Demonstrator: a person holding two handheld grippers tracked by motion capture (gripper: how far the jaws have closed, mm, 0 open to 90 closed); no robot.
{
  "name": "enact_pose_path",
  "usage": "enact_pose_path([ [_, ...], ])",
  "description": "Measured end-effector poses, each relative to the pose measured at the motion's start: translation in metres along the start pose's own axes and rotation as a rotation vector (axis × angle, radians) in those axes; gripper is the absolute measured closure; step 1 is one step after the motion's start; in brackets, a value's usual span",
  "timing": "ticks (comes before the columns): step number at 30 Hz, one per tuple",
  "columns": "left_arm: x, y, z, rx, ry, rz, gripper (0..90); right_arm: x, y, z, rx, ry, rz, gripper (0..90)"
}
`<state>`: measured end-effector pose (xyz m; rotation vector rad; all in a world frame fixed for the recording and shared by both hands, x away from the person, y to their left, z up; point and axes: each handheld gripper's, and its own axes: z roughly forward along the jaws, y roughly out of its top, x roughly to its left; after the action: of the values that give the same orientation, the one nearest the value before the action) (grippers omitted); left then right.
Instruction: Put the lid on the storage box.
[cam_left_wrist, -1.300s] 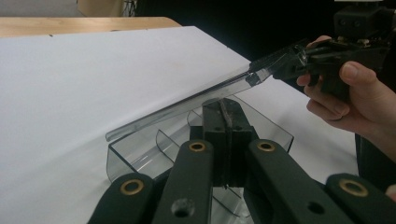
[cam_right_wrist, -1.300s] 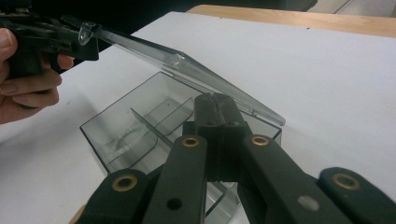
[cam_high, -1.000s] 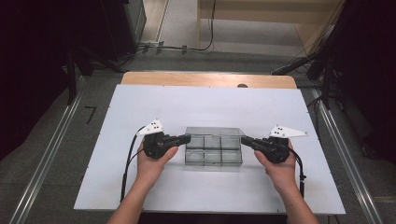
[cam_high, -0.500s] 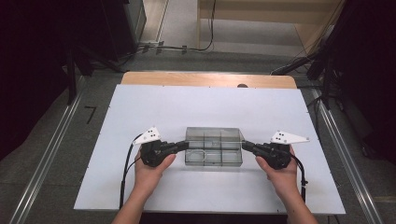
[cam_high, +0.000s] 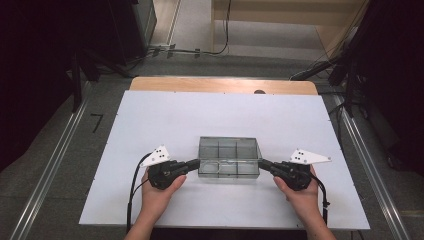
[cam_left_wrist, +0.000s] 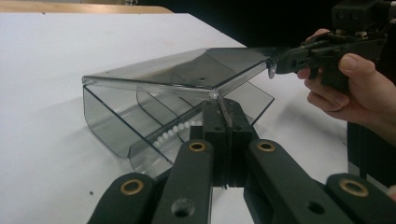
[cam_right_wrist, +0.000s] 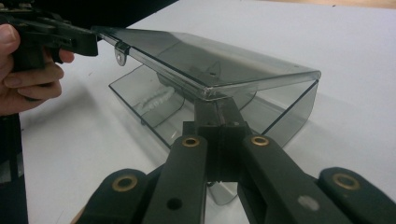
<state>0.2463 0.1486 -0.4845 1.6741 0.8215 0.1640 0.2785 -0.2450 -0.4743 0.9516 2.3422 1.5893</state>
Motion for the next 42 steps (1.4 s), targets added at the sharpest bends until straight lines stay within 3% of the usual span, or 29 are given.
enact_pose_path([
  [10,0.000,-0.013,-0.005,0.015,0.026,-0.007,89.7,0.003,-0.013,0.001,0.032,-0.007,-0.017,87.7],
  [13,-0.001,-0.018,-0.009,0.013,0.017,-0.032,89.7,0.003,-0.015,0.001,0.038,-0.002,-0.008,87.7],
  [15,-0.003,-0.020,-0.008,0.034,0.027,-0.016,89.7,0.002,-0.016,0.001,0.039,0.001,-0.007,87.7],
  [42,0.003,-0.025,0.001,0.099,0.027,-0.044,89.6,0.002,-0.029,-0.001,0.084,-0.011,0.000,87.7],
])
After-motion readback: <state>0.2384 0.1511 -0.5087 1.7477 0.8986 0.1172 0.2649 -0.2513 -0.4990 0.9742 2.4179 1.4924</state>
